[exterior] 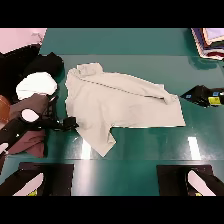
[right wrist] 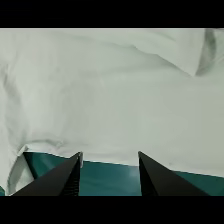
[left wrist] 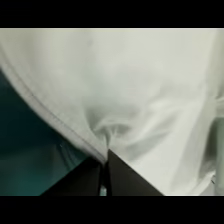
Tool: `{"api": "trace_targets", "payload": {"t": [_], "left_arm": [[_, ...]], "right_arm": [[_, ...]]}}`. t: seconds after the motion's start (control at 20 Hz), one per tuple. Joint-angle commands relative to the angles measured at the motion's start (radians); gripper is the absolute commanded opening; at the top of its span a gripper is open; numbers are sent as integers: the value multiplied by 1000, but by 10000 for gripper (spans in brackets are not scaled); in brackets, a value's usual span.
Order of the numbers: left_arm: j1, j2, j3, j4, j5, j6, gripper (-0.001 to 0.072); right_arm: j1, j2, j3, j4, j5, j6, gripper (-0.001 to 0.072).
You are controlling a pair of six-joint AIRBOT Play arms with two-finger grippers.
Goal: Fold the shirts.
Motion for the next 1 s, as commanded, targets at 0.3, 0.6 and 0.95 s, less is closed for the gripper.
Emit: {"api": "trace_targets", "payload": {"t": [0.3, 0.6, 0.95], "left_arm": [[49, 1, 233, 112, -98, -22, 25], [49, 1, 233, 111, -88, -22, 26], [49, 1, 233, 112, -85, -23, 25]], "right_arm": [[-389, -58, -353, -159, 39, 5, 554], [-316, -199, -436, -8, -225, -32, 448], [-106, -300, -349, 35, -374, -32, 171]]}}
